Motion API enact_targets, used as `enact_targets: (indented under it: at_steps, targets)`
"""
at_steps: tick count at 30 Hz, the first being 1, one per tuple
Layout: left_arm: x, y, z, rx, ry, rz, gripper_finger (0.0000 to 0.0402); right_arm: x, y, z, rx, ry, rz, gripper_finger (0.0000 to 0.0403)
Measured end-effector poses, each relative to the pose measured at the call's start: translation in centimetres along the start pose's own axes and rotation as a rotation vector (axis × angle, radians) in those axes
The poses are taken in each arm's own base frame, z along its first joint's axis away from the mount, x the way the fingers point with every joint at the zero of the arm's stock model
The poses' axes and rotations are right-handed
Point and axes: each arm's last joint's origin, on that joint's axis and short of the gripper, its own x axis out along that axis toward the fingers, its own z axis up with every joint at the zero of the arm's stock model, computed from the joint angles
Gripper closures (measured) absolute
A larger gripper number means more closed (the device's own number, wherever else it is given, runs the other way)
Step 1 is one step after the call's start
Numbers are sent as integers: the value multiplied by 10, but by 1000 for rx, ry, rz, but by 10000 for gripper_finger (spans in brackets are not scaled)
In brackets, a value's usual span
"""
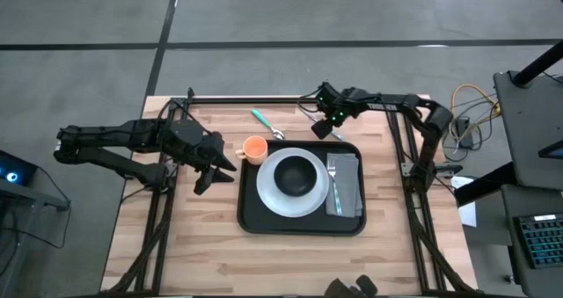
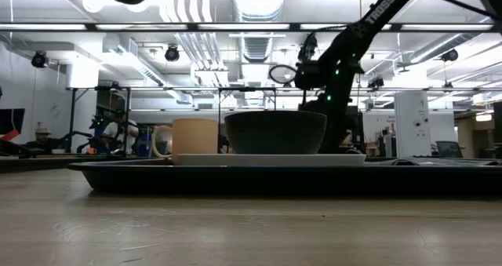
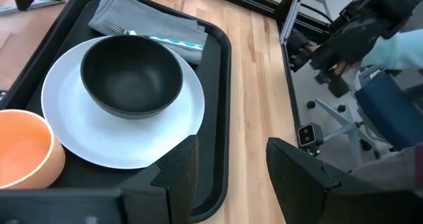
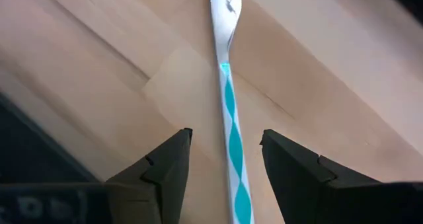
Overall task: Set up tray
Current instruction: Put the blue knife on the gray napkin to the right of the blue fork
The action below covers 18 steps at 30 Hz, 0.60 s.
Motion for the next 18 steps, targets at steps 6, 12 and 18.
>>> enact_targets:
  at_steps: [6,12,18]
  targets:
    - [0,0,0,-18,0,-1,242,22,-7,5,-1,53,12,227]
    - [0,0,0,-20,1,-4,242,27,-14,11,22,81,11,256]
    - [0,0,0,-19,3,-12,242,22,-19,11,59,99,68,361]
